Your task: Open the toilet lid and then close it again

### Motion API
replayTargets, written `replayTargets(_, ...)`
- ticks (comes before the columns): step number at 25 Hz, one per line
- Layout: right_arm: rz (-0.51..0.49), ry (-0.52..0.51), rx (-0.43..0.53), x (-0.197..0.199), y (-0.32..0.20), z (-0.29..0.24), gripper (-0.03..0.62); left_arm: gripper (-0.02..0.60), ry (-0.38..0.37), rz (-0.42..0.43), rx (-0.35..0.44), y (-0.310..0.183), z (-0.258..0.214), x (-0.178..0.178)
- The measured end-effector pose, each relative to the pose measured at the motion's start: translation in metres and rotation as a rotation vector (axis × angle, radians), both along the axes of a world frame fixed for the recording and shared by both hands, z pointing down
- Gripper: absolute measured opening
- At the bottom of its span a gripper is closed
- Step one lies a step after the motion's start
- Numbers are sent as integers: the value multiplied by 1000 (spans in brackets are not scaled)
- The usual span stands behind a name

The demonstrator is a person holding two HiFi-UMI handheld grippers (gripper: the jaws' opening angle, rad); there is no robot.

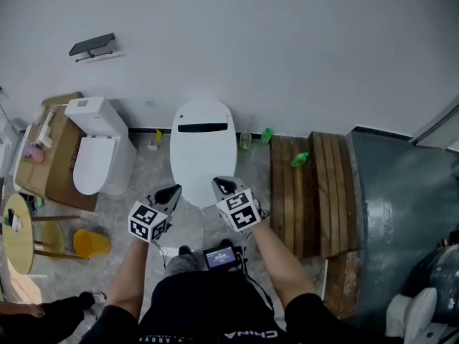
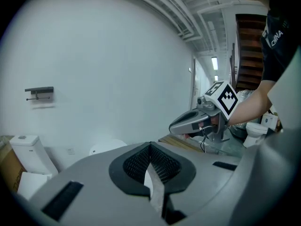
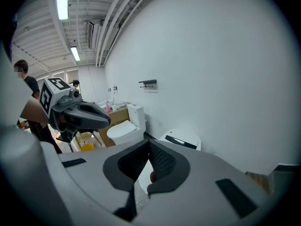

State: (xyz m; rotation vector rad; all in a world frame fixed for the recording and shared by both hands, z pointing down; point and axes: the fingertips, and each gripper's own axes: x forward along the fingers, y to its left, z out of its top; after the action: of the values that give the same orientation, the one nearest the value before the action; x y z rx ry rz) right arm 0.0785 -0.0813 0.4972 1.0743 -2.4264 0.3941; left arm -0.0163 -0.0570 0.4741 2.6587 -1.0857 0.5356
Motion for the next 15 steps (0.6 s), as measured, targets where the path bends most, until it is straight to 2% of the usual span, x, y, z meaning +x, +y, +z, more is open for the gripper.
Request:
replayTargets(6, 33, -12, -1, -22, -15, 0, 14, 8, -1, 49, -18, -15, 10, -10)
replayTargets(15, 92, 15, 3, -42, -31, -8, 14, 8, 7, 114, 1, -41, 10, -28)
